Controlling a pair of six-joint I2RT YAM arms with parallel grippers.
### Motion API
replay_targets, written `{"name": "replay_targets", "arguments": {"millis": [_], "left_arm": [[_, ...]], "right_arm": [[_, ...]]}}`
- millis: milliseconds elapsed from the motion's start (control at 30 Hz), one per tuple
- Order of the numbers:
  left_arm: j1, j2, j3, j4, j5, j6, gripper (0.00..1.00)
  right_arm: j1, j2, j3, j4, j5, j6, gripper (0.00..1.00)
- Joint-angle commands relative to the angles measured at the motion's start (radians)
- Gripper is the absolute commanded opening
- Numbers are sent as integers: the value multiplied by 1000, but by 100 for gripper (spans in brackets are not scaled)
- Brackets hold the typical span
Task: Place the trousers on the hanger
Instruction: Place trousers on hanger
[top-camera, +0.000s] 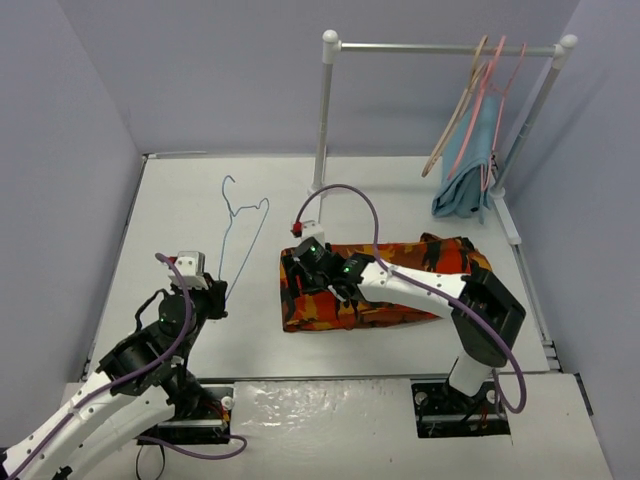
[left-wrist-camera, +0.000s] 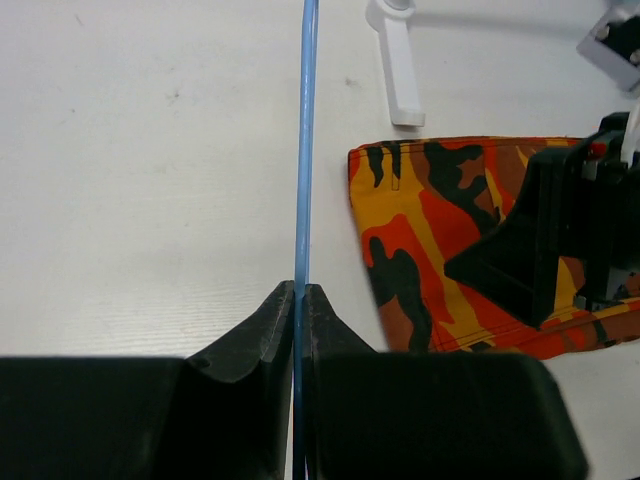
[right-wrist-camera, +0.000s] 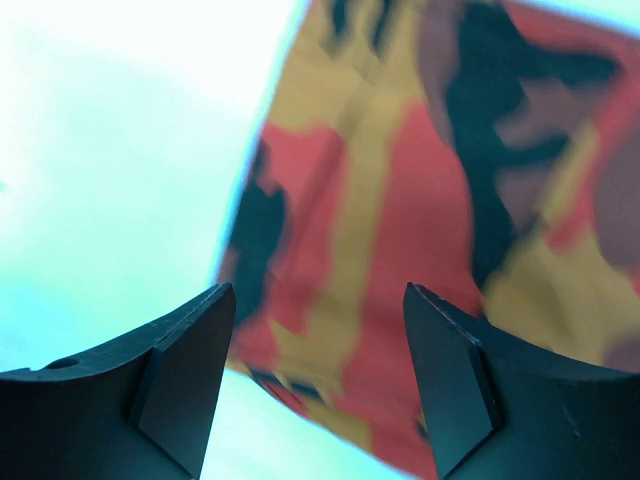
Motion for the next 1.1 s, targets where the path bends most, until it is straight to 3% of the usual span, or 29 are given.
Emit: {"name": "replay_targets", "arguments": {"millis": [0, 267, 500, 633, 667, 767, 1067], "left_arm": [[-3, -19, -24, 35, -68, -66, 0], [-4, -21, -68, 45, -49, -79, 0], [-3, -39, -112, 47, -19, -112, 0], [-3, -42, -124, 70, 5, -99, 0], [-3, -41, -130, 86, 17, -92, 0], [-3, -33, -140, 117, 48, -77, 0], [-4, 0, -141, 228, 118, -21, 0]], "right_arm": [[44, 144, 150, -22, 134, -4, 65], [82, 344, 270, -64, 164, -9, 64], [90, 449, 289, -227, 226, 73, 60], [77, 435, 228, -240, 196, 95, 31], [67, 427, 220, -239, 173, 98, 18], [57, 383, 217, -222, 113, 72, 0], [43, 113, 247, -168, 17, -87, 0]]}}
